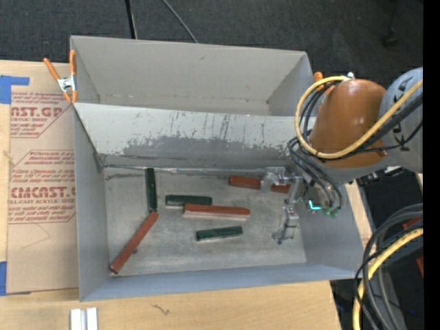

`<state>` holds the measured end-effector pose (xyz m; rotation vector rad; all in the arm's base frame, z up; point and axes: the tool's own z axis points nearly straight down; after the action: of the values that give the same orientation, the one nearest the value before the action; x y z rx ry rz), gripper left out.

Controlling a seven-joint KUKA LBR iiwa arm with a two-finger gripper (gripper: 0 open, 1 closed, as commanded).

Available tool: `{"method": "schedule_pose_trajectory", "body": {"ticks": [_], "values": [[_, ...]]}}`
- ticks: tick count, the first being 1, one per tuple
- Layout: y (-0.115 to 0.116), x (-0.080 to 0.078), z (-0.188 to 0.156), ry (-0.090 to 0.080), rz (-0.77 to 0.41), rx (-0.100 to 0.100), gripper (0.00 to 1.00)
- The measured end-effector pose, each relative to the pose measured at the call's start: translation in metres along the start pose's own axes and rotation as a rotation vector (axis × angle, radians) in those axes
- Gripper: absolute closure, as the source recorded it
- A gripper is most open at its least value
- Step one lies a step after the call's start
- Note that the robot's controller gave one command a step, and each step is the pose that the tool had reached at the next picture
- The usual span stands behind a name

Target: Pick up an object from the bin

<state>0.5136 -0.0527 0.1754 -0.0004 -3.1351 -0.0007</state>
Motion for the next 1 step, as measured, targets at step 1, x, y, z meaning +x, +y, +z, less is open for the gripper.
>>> {"method": "schedule_pose_trajectory", "body": {"ticks": [1], "values": [[0.0644,0.0143,0.1087,-0.007,0.007,-0.002,0.00]]}}
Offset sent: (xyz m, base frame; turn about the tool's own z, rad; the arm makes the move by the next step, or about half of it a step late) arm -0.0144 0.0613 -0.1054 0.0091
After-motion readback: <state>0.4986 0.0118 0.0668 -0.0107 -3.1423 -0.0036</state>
